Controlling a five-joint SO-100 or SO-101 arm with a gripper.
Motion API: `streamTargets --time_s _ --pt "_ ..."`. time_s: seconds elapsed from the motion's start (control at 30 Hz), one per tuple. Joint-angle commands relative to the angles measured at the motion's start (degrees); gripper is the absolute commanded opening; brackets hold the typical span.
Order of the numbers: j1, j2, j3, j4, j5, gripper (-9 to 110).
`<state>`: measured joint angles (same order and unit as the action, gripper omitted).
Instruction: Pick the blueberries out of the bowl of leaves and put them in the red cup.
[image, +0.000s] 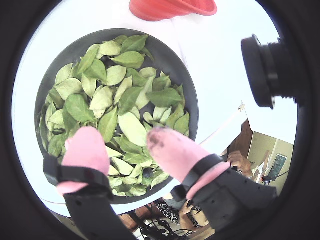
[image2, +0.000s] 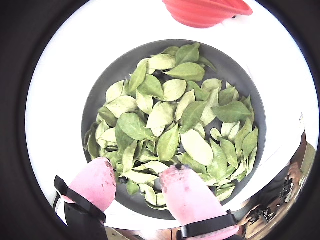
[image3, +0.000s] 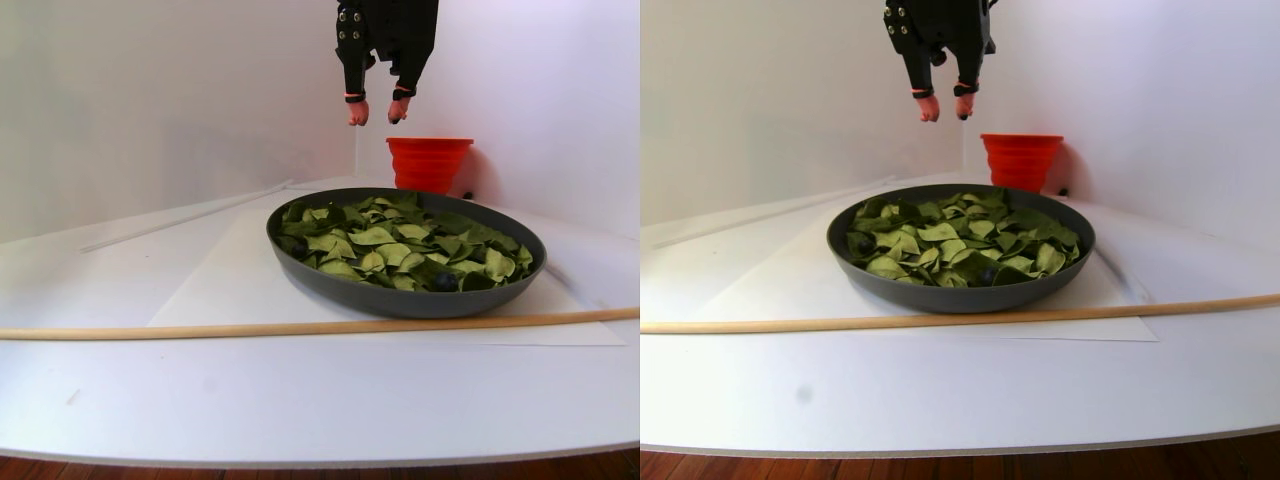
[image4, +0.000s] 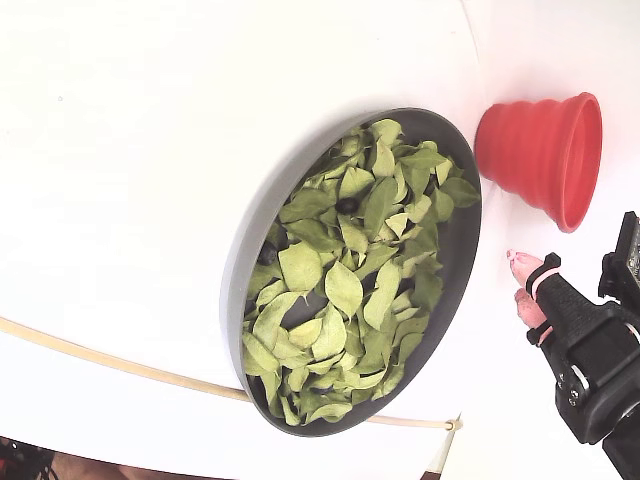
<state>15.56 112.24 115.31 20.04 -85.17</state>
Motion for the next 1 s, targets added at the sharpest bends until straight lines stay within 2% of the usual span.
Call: streamTargets --time_s 0.0,0.97 --pt "-0.18 7.21 -0.26 0.09 -0.09 17" --pt "-4.22 12.22 9.14 1.85 2.72 17"
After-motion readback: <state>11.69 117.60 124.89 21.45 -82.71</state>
